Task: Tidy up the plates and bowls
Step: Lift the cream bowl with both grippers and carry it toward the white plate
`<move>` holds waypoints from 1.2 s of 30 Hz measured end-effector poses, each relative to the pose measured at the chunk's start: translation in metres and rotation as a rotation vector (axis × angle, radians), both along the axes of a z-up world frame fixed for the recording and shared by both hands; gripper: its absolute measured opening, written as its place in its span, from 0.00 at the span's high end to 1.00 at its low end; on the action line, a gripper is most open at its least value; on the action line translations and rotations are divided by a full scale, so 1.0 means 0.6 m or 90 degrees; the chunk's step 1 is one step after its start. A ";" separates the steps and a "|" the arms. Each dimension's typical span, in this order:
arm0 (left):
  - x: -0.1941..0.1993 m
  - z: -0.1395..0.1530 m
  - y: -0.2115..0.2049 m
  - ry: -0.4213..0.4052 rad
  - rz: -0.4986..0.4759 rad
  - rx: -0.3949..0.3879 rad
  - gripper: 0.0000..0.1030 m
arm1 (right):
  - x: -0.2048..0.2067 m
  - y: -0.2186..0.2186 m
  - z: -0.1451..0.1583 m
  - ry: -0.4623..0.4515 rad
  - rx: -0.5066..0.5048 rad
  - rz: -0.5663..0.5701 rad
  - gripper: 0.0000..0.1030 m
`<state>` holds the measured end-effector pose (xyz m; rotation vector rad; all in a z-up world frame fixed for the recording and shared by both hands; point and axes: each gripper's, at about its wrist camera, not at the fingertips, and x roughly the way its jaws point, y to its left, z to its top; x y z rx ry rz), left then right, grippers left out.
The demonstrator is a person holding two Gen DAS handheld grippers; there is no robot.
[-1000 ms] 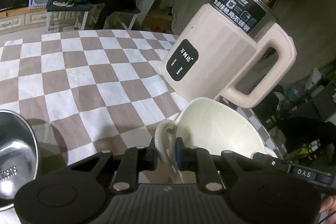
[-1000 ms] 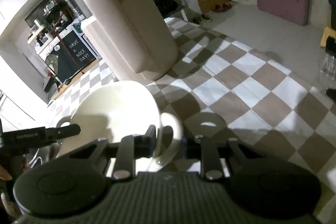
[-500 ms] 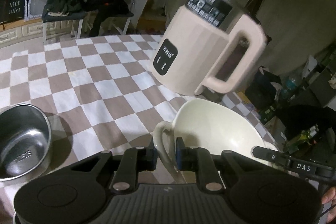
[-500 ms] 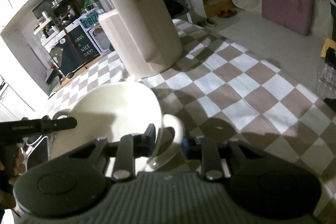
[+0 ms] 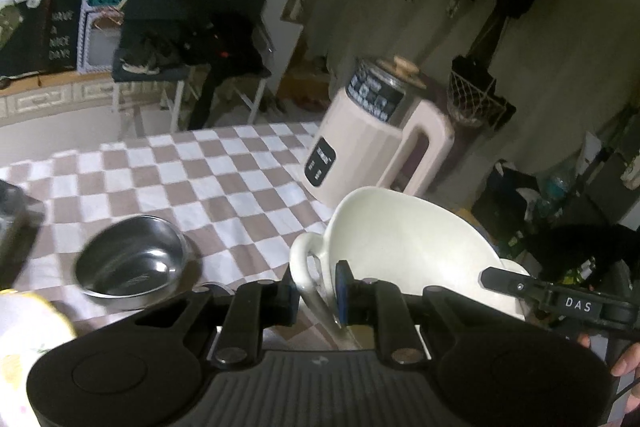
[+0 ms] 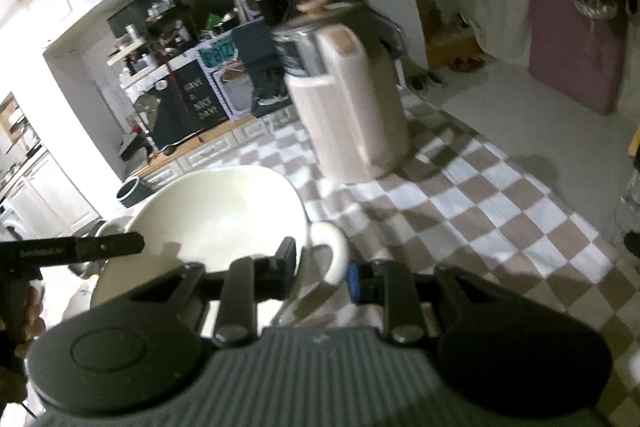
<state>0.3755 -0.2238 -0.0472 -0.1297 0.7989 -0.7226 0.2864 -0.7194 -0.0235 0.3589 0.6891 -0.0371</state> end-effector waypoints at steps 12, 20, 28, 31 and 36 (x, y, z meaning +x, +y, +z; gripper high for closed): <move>-0.096 0.084 0.142 -0.033 0.090 -0.009 0.80 | -0.026 0.101 0.068 -0.037 -0.016 0.066 0.71; -0.169 0.126 0.259 -0.061 0.151 0.000 0.80 | -0.052 0.187 0.099 -0.058 -0.005 0.127 0.71; -0.238 0.144 0.372 -0.070 0.222 0.004 0.80 | -0.072 0.288 0.118 -0.070 -0.004 0.197 0.71; -0.257 0.143 0.416 -0.073 0.246 0.001 0.80 | -0.074 0.322 0.121 -0.070 -0.004 0.219 0.71; -0.278 0.128 0.485 -0.074 0.290 -0.002 0.80 | -0.067 0.383 0.116 -0.068 -0.006 0.251 0.71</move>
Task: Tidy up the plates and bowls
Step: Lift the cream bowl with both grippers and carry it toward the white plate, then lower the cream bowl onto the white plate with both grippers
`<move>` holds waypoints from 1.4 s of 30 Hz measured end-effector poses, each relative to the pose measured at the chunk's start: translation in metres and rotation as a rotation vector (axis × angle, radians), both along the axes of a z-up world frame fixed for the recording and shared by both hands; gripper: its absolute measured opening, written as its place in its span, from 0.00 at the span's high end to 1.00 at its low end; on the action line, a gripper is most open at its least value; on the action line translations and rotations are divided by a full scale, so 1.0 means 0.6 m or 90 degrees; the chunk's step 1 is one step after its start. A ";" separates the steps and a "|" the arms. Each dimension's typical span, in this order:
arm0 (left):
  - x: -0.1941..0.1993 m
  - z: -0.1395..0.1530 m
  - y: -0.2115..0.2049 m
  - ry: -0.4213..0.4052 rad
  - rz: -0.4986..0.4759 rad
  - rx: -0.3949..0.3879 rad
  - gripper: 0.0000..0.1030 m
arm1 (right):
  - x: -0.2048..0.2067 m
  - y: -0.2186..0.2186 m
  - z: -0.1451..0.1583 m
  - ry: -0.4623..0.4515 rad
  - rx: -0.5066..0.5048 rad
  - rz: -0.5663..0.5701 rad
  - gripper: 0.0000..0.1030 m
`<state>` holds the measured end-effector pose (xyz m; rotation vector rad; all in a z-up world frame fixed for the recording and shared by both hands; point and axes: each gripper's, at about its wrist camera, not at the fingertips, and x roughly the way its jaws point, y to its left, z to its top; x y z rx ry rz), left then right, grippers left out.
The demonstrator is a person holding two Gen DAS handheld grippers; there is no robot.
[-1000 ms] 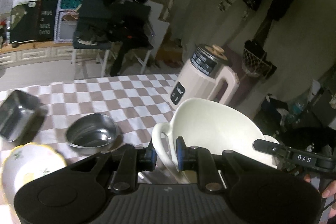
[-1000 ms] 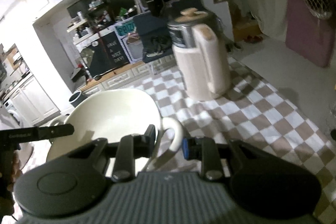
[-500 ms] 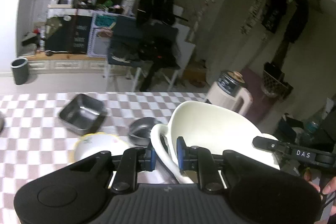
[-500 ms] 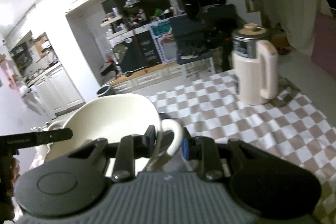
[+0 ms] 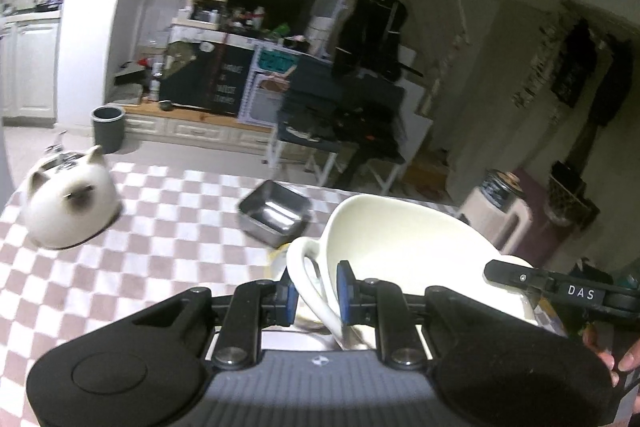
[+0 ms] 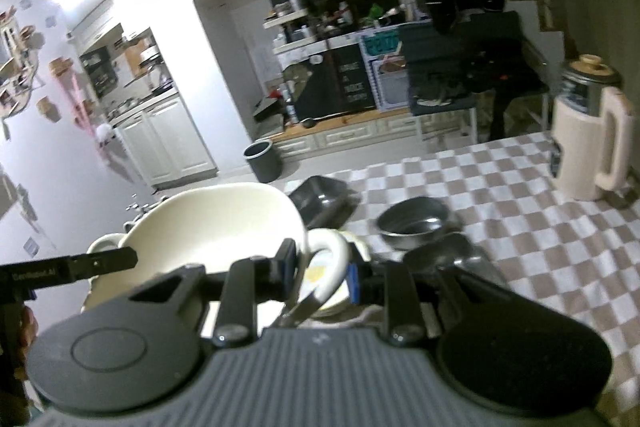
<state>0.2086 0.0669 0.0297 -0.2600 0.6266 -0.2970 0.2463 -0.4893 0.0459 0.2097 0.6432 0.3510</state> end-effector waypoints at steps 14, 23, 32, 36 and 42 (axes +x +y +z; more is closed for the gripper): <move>-0.028 -0.079 0.099 0.016 0.068 0.002 0.80 | 0.000 0.099 -0.061 0.032 -0.006 0.066 0.70; -0.024 -0.113 0.109 0.048 0.076 -0.041 0.81 | 0.004 0.102 -0.074 0.061 -0.010 0.066 0.71; -0.016 -0.143 0.113 0.104 0.076 -0.049 0.80 | 0.004 0.112 -0.088 0.078 -0.027 0.063 0.72; -0.012 -0.154 0.124 0.127 0.087 -0.056 0.81 | 0.004 0.128 -0.098 0.096 -0.050 0.070 0.71; -0.007 -0.169 0.137 0.154 0.096 -0.069 0.81 | 0.004 0.142 -0.104 0.102 -0.070 0.079 0.71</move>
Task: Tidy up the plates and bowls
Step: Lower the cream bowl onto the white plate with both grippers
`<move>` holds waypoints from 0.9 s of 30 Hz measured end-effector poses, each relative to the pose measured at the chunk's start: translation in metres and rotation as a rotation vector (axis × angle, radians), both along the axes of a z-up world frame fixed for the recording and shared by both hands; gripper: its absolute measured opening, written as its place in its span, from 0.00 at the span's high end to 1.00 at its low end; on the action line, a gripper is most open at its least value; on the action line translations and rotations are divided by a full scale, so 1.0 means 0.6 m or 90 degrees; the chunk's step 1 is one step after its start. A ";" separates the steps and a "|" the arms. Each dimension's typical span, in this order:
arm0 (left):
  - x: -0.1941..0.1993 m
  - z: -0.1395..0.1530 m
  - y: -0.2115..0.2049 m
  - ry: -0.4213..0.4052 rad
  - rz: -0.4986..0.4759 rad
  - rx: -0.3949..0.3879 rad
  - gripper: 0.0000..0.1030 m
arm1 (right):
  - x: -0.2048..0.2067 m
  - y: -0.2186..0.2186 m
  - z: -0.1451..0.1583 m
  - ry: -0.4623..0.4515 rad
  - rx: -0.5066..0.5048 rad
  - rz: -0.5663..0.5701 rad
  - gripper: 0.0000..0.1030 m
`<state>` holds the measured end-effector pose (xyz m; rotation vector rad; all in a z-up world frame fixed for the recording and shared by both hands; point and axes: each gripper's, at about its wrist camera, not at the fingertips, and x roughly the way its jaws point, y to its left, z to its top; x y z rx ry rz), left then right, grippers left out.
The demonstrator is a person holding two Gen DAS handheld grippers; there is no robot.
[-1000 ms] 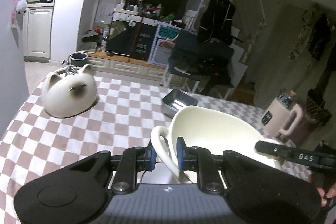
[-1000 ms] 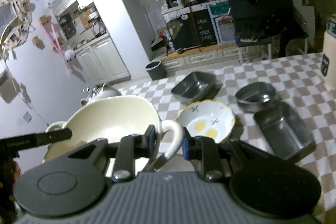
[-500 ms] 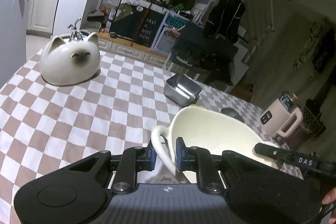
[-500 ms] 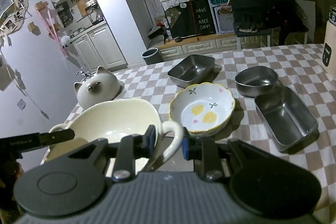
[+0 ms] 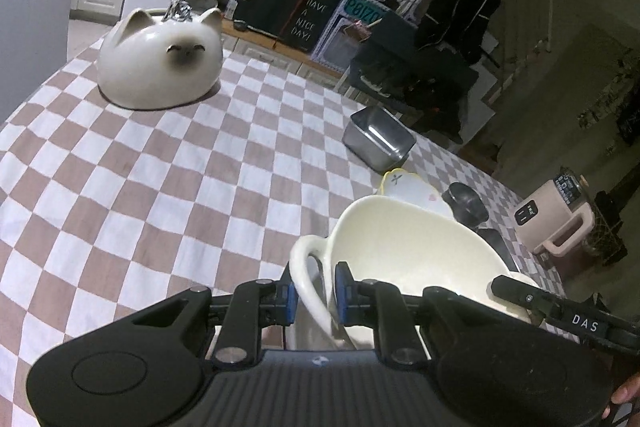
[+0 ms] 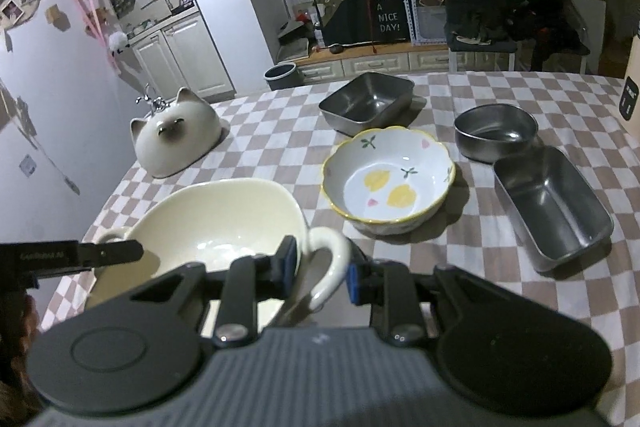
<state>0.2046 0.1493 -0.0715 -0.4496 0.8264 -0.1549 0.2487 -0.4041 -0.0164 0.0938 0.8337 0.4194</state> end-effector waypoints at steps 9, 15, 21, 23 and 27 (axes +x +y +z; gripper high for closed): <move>0.016 -0.025 -0.004 0.038 -0.008 0.013 0.79 | 0.012 0.006 -0.013 0.022 -0.028 -0.006 0.71; 0.032 -0.045 -0.006 0.069 -0.013 0.013 0.76 | 0.014 0.010 -0.017 0.023 -0.050 0.000 0.71; 0.044 -0.061 -0.019 0.094 -0.032 0.028 0.73 | 0.020 0.007 -0.021 0.033 -0.064 -0.006 0.71; 0.047 -0.064 -0.022 0.099 -0.033 0.032 0.73 | 0.020 0.007 -0.021 0.035 -0.069 -0.008 0.71; 0.053 -0.070 -0.030 0.106 -0.031 0.050 0.69 | 0.022 0.011 -0.023 0.036 -0.078 -0.010 0.71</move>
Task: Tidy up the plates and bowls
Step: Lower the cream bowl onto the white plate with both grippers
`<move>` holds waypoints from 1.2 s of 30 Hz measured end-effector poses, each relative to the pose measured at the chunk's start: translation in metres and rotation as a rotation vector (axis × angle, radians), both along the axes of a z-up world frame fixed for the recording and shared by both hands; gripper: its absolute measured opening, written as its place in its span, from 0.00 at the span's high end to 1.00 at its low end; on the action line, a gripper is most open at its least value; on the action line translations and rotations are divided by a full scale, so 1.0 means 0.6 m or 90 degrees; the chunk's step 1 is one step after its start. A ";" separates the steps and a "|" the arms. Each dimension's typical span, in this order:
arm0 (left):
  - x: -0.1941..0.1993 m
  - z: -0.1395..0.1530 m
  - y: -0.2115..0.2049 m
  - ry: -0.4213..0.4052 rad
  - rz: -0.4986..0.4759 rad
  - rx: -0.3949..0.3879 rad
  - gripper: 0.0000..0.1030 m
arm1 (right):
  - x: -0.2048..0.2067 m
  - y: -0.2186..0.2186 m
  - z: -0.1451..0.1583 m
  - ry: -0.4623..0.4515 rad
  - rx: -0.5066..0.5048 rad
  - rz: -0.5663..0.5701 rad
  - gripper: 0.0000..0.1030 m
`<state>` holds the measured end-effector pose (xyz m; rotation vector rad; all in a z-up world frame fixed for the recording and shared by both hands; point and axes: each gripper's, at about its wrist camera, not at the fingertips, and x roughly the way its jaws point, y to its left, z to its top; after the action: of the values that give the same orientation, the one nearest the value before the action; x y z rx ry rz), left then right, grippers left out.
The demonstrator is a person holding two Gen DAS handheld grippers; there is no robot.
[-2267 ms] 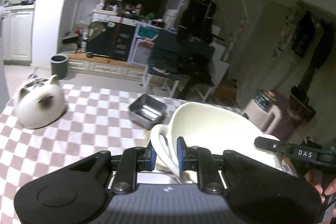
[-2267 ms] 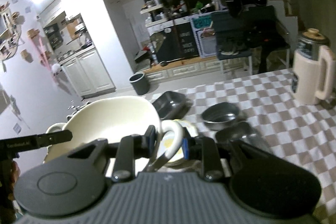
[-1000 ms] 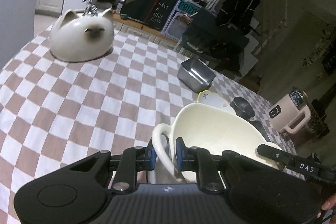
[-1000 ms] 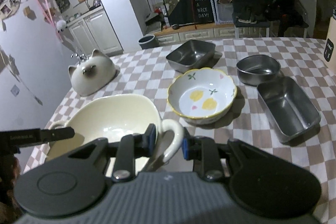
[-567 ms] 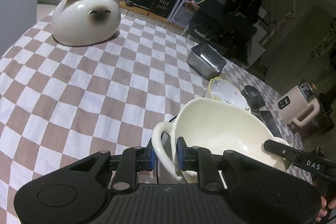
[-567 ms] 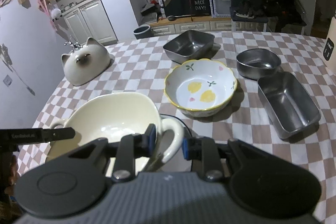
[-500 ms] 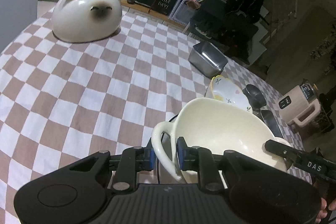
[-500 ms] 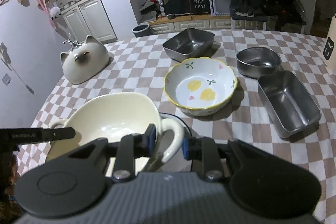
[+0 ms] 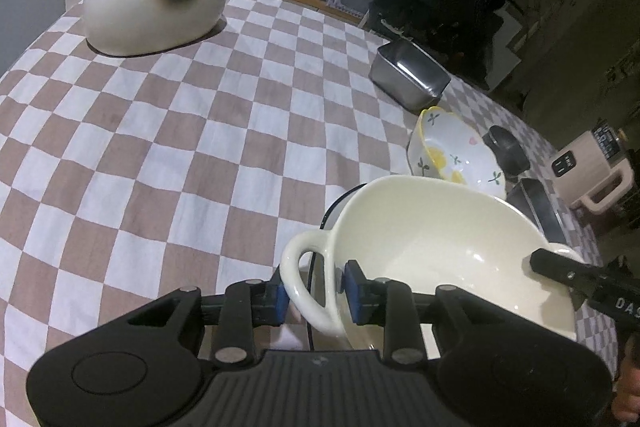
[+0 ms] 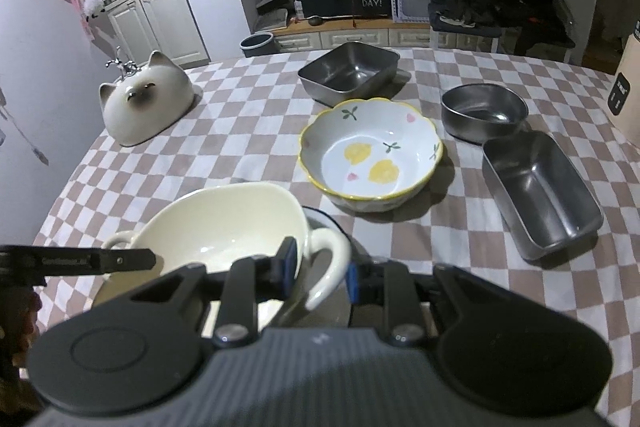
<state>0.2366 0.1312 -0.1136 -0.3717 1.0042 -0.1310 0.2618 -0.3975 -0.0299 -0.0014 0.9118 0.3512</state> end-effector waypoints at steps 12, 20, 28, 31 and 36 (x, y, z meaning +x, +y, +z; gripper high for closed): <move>0.017 -0.018 -0.017 0.028 -0.010 0.024 0.64 | 0.005 0.001 -0.002 0.006 -0.007 -0.006 0.72; 0.023 -0.025 -0.020 0.035 -0.017 0.039 0.63 | 0.013 0.009 -0.013 0.024 -0.024 -0.004 0.72; 0.024 -0.029 -0.021 0.050 -0.028 0.043 0.63 | 0.016 0.012 -0.020 0.043 -0.043 -0.003 0.71; 0.022 -0.029 -0.021 0.053 -0.029 0.046 0.63 | 0.014 0.013 -0.021 0.044 -0.046 0.003 0.71; 0.020 -0.027 -0.025 0.055 -0.037 0.058 0.62 | 0.015 0.018 -0.025 0.046 -0.061 0.013 0.70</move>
<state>0.2487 0.1161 -0.1296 -0.2663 1.1035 -0.1216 0.2707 -0.3866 -0.0452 -0.0869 0.9993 0.3282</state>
